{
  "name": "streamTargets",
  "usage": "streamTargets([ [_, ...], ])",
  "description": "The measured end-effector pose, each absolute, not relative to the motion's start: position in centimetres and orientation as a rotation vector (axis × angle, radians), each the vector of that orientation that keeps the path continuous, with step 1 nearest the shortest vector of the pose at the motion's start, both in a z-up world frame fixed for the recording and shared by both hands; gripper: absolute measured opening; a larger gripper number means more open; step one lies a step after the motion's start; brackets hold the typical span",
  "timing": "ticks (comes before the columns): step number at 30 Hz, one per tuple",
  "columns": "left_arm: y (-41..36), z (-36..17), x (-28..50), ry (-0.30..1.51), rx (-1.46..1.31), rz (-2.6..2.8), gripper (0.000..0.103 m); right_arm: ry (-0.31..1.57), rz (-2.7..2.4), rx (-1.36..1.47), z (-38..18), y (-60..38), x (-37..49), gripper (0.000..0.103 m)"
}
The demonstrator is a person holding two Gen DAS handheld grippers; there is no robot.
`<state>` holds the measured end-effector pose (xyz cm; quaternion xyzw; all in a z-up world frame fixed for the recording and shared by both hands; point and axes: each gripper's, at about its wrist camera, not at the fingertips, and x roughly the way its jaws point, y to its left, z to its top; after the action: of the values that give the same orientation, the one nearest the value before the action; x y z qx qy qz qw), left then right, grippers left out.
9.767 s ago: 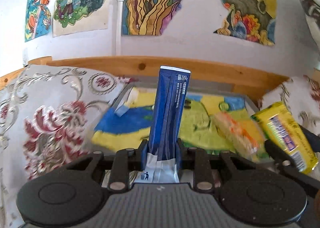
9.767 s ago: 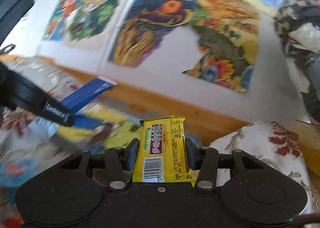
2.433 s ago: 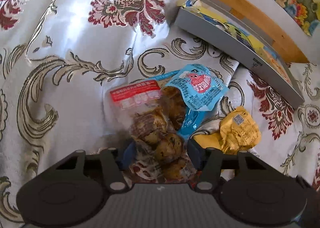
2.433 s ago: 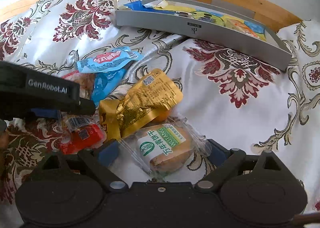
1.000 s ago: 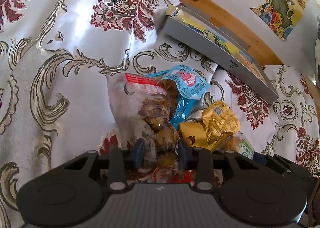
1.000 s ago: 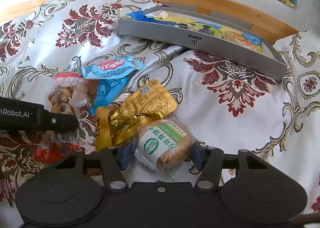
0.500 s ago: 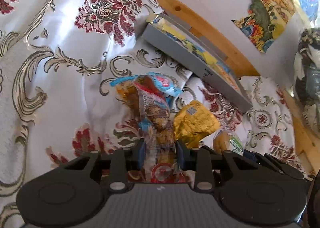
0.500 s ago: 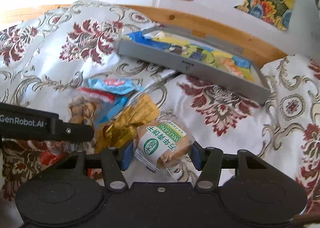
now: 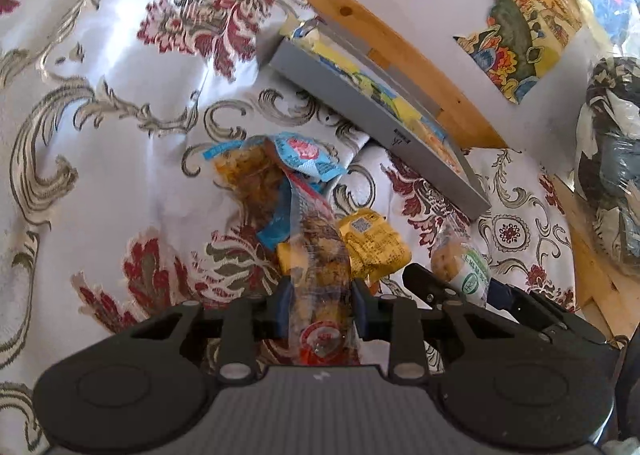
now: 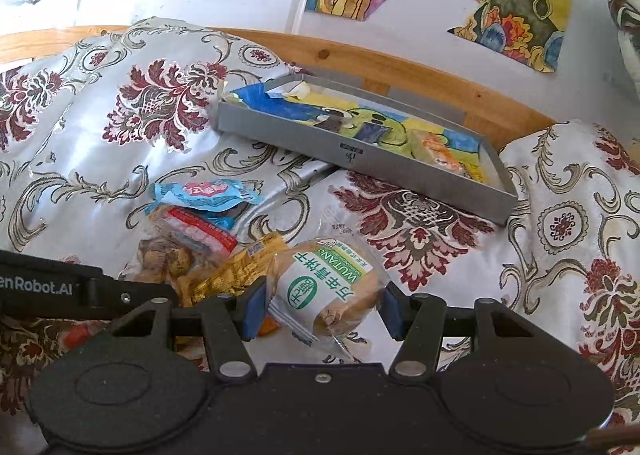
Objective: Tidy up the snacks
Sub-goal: 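Lift both packs and carry them toward the grey tray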
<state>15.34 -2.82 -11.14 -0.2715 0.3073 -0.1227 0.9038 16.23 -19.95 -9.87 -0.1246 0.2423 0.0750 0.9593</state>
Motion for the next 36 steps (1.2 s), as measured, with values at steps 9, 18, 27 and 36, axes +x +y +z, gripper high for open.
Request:
streamTargets([
  [9,-3.9,-10.1,14.5,0.567,-0.457,-0.260,0.031,0.479,0.144,-0.250,-9.7,-20.1,16.2,0.058],
  [18,-4.0,-9.9,14.3,0.548,-0.444,-0.258,0.030,0.471,0.136,-0.250,-9.6,-20.2,16.2,0.058],
  [27,-3.8,-10.5,14.8,0.598,-0.439,-0.250,0.032,0.472,0.134,-0.250,-9.6,-20.2,16.2,0.058],
  [36,-3.6,-11.3,15.7,0.650,-0.440,-0.253,0.041,0.470,0.130,-0.248,-9.5,-20.3,16.2,0.058],
])
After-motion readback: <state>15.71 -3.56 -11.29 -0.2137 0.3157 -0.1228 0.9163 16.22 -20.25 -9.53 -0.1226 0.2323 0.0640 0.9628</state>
